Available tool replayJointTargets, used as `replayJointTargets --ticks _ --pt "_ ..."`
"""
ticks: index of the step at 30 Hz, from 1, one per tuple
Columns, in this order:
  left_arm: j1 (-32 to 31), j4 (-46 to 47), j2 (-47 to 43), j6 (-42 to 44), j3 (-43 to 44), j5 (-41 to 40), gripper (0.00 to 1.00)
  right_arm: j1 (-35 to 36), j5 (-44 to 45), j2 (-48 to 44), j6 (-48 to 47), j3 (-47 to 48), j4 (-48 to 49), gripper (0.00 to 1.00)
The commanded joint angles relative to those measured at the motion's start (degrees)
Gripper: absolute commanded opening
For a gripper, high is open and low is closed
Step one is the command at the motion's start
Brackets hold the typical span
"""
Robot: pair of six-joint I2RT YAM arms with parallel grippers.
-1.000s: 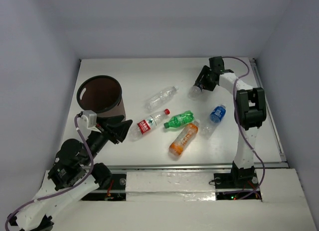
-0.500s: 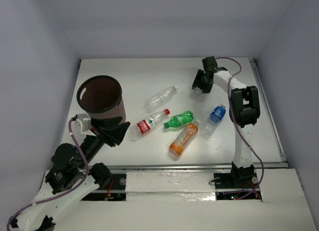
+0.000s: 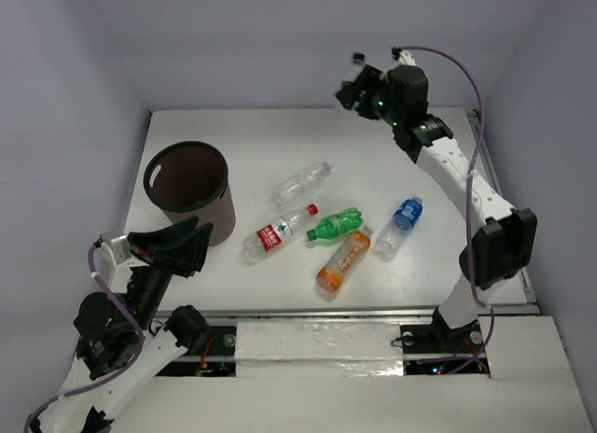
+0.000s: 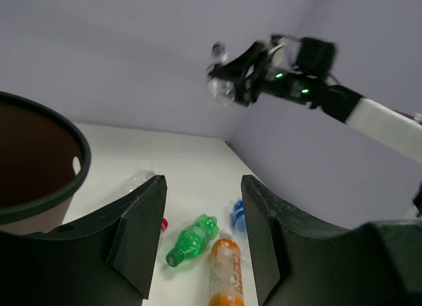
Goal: Put the plastic bottles in the bin
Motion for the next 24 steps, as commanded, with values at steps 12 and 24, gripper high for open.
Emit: replayJointTargets --ticks 12,24 --pt "7.5 3.1 -9.8 -2.0 -0.7 -10.6 0.44 29.8 -8.8 23.3 -1.9 42.0 12.6 0.56" --pt "11.0 5.1 -9.9 -1.6 -1.3 -7.2 0.42 37.3 -7.2 28.8 -5.8 42.3 12.6 0.58"
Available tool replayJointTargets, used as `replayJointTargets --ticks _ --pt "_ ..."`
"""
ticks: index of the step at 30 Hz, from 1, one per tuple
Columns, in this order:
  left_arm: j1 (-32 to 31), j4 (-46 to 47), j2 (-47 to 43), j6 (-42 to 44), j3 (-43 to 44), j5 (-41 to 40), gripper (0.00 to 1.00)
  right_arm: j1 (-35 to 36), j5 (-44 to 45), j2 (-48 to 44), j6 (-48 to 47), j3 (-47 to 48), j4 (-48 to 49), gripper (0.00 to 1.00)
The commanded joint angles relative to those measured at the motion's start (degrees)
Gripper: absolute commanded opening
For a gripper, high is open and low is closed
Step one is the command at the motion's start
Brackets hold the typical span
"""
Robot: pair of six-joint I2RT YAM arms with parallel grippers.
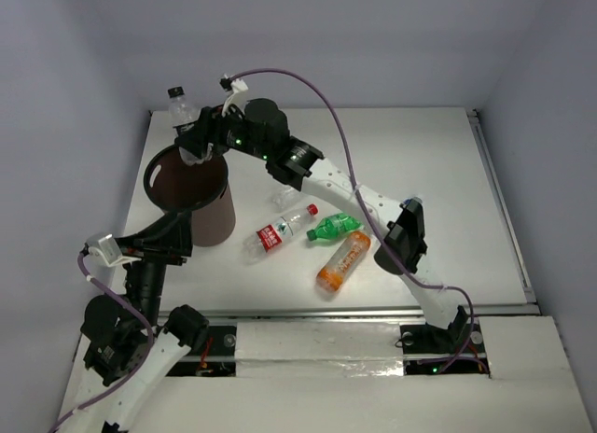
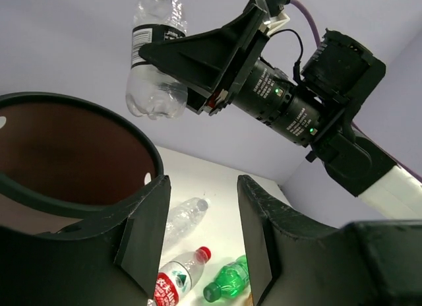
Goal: Put the plastic bottles in the bin
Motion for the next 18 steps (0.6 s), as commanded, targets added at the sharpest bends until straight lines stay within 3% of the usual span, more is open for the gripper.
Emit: replayJointTargets --ticks 1,11,18 --pt "0.5 3.4 -9.9 0.0 -0.3 0.9 0.42 1.8 1.3 -1.6 -2.2 0.5 3.3 0.61" --pt "1.0 4.6 -9.7 0.6 -0.7 3.3 0.39 2.8 6.5 -1.6 -4.0 -2.4 1.3 0.90" --pt "1.6 5.0 -8.9 0.8 -1.0 4.0 0.38 2.8 11.0 -5.2 -4.4 -7.0 4.3 0.90"
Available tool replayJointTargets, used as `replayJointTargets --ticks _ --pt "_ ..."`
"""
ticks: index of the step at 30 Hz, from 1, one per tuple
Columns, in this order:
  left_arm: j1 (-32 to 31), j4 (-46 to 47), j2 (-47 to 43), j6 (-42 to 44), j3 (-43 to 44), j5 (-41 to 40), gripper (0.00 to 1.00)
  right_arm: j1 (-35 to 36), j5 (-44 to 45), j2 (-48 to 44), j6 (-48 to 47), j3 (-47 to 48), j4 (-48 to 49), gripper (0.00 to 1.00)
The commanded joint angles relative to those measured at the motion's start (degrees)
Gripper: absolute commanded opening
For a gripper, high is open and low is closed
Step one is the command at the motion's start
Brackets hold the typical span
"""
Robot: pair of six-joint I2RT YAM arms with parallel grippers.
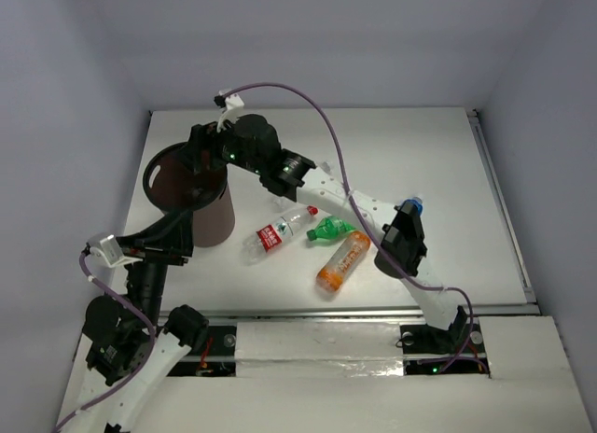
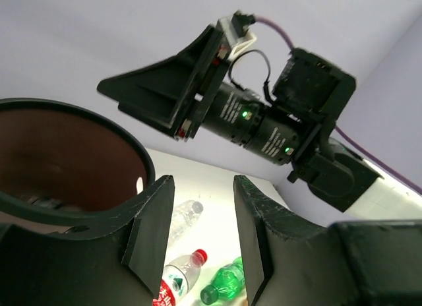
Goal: Put the plastic bottles in the bin
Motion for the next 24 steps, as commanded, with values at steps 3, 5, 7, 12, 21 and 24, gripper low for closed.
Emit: replayJointTargets --ticks 3,5,7,12,21,24 --pt "0.3 3.8 -7.3 0.8 -0.5 2.1 0.37 -0.5 7.6 -8.5 -1.2 -6.7 6.0 0.88" --pt "0.3 3.8 -5.6 0.8 -0.2 4.1 0.36 -1.7 11.2 -13.0 0.1 -12.7 7.1 0.83" --pt "0.3 3.7 -1.2 1.2 0.2 8.2 0.33 -3.8 14.4 -17.4 2.7 -22.7 10.7 0.68" --pt "0.3 3.0 22.2 0.5 2.8 19.7 0.18 -10.0 20.6 -38.6 7.5 -46.3 18.8 0.23" --pt "-5.6 13.9 41.6 -4.1 2.1 25.5 0.03 -14.1 30.1 -68.3 5.2 -75.4 16.1 0.15" --pt "-12.4 16.2 50.6 -2.5 4.5 16.8 0.24 -14.1 32.5 -75.0 4.4 -80.8 13.2 0.20"
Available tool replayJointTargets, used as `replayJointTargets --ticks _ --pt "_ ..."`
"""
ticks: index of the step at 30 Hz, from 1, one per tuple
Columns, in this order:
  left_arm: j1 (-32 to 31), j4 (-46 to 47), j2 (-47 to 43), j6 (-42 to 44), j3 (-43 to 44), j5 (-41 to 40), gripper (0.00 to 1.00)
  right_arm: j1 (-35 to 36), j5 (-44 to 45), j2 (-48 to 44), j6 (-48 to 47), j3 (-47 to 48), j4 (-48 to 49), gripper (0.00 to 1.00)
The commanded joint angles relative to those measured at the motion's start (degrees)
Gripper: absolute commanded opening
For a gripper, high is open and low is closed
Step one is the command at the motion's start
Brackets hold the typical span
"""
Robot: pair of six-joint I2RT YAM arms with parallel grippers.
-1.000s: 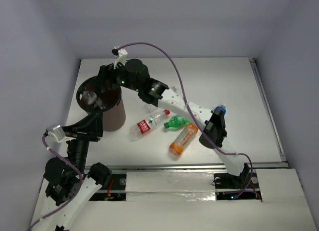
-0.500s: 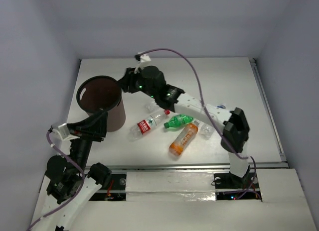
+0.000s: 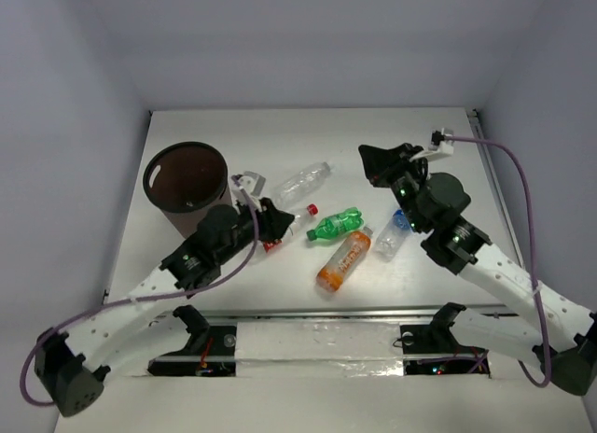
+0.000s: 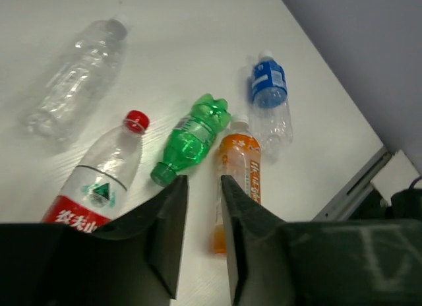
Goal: Put the plastic bottles in the bin
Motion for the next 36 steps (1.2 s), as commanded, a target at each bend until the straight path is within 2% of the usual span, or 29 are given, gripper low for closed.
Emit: replayJointTargets --ticks 1,3,7,10,14,16,19,21,36 --pt "-8.1 8.1 8.0 1.1 4.2 -6.9 0.27 0.5 5.2 -4.2 -2.2 -4.8 -2.9 0.25" --pt "-10.0 10.5 14.5 2.9 6.3 -8.7 0.34 0.5 5.6 -7.1 -2.5 -6.4 -6.4 0.31" --pt "-10.6 12.7 24.2 9.1 10.6 -6.4 0.45 0.5 3.9 -11.6 -2.4 -9.2 -10.1 0.59" --pt "-11.2 9.3 33.6 16.8 17.0 -4.6 0.51 0.5 3.8 -15.5 -2.3 -11.5 -11.7 0.68" --pt "-11.8 8.1 42.6 22.8 23.5 -5.3 0.52 0.5 5.2 -20.5 -2.6 -13.0 -16.0 0.69" --pt "-11.8 8.0 46.5 25.1 25.0 -2.8 0.53 0.5 4.3 -23.9 -2.1 -14.0 -17.8 0.70" --pt "-11.8 4.3 52.0 29.2 29.8 0.0 0.54 0.5 3.9 -26.9 -1.2 -15.5 -20.1 0.71" --pt "-11.8 1.8 55.6 31.3 32.6 -1.0 0.54 0.5 4.1 -28.9 -1.1 -16.0 -21.4 0.71" --pt "-11.8 -1.6 67.9 35.6 39.6 -8.6 0.53 0.5 4.1 -30.4 -1.9 -17.0 -22.8 0.73"
